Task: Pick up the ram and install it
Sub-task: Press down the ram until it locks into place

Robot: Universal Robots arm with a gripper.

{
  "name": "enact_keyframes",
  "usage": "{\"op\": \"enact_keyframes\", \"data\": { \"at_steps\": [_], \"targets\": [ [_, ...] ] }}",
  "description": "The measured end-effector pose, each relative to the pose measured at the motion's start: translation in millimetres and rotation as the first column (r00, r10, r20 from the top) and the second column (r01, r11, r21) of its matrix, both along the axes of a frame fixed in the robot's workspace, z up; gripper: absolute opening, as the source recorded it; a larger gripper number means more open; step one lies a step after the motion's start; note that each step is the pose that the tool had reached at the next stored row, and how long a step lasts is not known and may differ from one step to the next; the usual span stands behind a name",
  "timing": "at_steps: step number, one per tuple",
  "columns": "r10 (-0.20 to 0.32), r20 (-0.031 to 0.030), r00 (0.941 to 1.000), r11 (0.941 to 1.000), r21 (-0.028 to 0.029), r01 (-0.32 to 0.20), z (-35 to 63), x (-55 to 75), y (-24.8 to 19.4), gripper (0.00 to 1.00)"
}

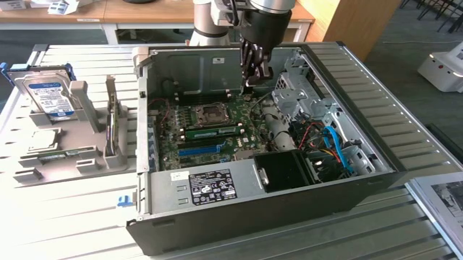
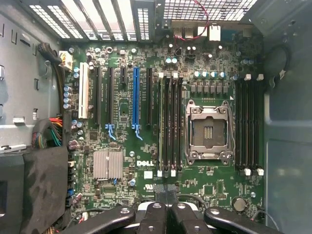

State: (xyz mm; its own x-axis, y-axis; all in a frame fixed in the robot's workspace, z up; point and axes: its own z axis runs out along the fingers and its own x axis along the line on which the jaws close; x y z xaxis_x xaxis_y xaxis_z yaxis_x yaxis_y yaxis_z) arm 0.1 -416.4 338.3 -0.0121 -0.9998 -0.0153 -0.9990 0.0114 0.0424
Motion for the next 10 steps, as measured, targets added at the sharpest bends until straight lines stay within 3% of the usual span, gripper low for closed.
{"op": "enact_keyframes", "data": {
  "at_steps": [10],
  "targets": [
    [0.0,0.0001,1.0,1.0,0.0001,0.0,-6.1,0.1,0.0,0.1]
  ]
}}
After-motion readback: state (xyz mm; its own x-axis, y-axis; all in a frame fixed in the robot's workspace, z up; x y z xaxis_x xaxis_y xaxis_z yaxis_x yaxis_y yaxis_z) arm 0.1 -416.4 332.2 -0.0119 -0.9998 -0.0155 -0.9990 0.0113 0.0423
